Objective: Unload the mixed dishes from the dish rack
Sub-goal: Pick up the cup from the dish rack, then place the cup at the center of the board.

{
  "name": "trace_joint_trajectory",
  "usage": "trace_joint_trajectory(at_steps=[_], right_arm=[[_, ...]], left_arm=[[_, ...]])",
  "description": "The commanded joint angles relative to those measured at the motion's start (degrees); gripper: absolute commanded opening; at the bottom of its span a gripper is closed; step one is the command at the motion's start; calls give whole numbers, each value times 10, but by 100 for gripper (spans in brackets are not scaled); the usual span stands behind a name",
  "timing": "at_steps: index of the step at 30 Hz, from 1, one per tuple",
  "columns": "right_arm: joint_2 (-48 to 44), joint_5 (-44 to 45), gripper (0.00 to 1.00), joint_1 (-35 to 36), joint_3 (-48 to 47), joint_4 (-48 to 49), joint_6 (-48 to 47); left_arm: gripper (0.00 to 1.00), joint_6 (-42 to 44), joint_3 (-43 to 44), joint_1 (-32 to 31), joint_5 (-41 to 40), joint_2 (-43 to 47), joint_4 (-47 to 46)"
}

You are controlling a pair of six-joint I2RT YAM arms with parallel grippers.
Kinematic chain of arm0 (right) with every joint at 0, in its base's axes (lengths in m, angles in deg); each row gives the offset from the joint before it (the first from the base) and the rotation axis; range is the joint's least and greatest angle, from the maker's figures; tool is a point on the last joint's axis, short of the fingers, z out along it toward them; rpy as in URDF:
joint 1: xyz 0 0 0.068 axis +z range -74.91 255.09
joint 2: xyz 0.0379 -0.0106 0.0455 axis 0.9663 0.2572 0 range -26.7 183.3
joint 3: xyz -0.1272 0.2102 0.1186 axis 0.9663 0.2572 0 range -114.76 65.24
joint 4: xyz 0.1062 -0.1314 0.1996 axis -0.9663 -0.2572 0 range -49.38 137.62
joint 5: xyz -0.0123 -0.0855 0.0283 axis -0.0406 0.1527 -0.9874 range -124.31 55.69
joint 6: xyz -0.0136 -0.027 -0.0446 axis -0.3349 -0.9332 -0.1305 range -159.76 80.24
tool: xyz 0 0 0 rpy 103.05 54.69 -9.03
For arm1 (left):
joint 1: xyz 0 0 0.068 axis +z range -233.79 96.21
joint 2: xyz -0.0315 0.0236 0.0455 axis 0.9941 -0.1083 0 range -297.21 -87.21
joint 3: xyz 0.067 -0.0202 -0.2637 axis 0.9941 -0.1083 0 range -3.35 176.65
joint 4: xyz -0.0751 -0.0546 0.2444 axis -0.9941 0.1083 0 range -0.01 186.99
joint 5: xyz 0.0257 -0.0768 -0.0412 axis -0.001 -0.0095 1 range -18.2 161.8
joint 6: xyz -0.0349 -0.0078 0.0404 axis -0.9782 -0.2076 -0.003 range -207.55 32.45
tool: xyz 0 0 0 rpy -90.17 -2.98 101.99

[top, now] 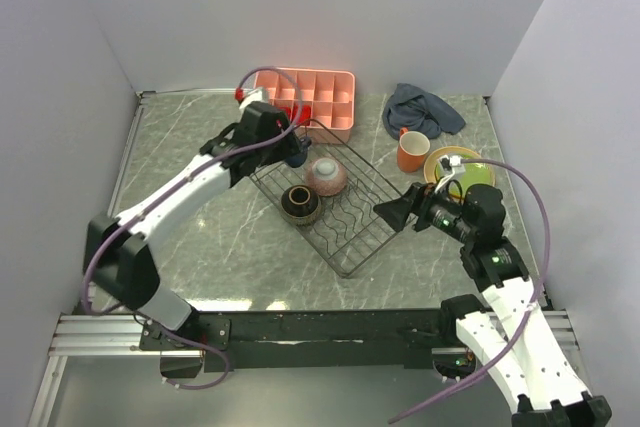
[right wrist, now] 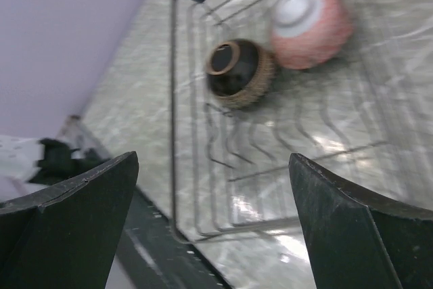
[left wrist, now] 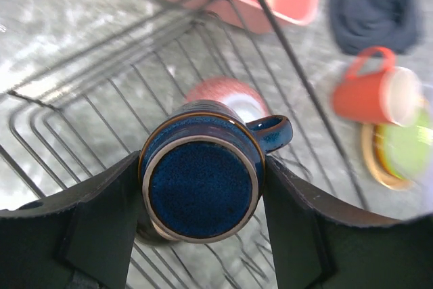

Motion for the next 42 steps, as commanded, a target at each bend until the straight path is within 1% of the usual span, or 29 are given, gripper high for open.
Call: trace_joint_trajectory(at_steps=[1, 2, 6, 9, 14, 20, 23, 33, 38, 41, 42], right_arm=[[15, -97, 99, 3, 47, 198, 100], [18, -108, 99, 3, 55, 225, 126], [48, -129, 99, 4, 81, 359, 170], [83, -141, 98, 6, 85, 408, 181], [147, -152, 94, 26, 71, 510, 209], [216, -151, 89, 65, 32, 547, 196], [246, -149, 86, 84, 16, 565, 187], [333, -160, 75, 130, -35, 608, 174], [364, -168, 70, 142, -53, 636, 175], [375, -172, 62, 147, -62, 643, 173], [380, -175, 54, 149, -66, 648, 174]], left_arm=[[28, -54, -64, 12, 83, 95, -106], [28, -64, -78, 14, 107, 108, -117], [28, -131, -159, 22, 154, 175, -182], [27, -177, -202, 22, 185, 206, -221], [27, -241, -247, 22, 240, 229, -315], [27, -326, -300, 21, 283, 250, -409], [27, -355, -320, 21, 302, 254, -435], [28, -407, -351, 14, 323, 268, -491], [29, -415, -358, 0, 319, 266, -502], [29, -428, -371, -5, 317, 266, -524], [29, -431, -374, -6, 316, 265, -530]])
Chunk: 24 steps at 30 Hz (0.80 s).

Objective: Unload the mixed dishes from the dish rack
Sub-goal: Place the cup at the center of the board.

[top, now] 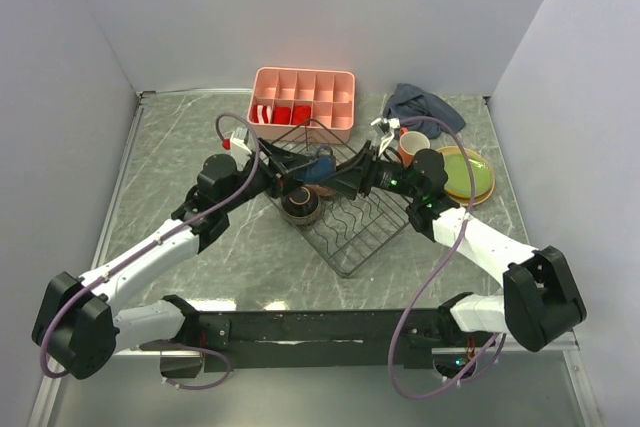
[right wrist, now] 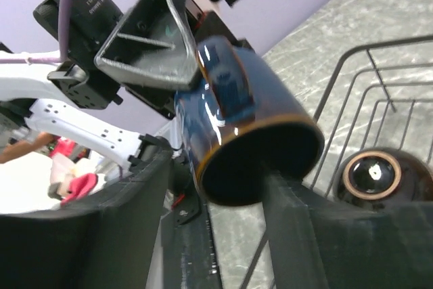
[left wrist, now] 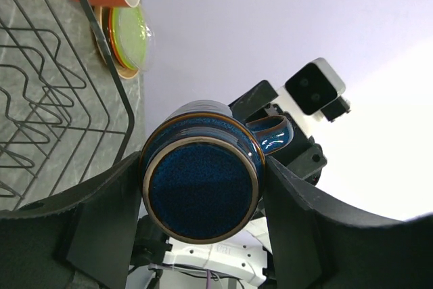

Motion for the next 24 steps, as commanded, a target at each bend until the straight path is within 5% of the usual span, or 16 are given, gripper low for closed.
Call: trace_joint_trajectory(at_steps=[1, 7, 9, 14, 18, 24], right_arm=[[12, -18, 50, 9, -35, 58, -6], [-2, -23, 12, 9, -38, 3, -43], [-17, -19, 1, 9, -36, -29, -57], [-59, -7, 0, 9, -40, -99, -96], [-99, 33, 0, 7, -75, -259, -158], [-143, 167, 0, -4, -164, -560, -304]], left_arm=[[30, -32, -13, -7, 8, 18, -95], [34, -19, -19, -7, 4, 19, -88], [44, -3, -21, -8, 0, 21, -79], [71, 35, -27, -8, -15, 24, -55], [97, 91, -14, -6, -36, 28, -10], [99, 267, 42, -7, -157, 60, 156]])
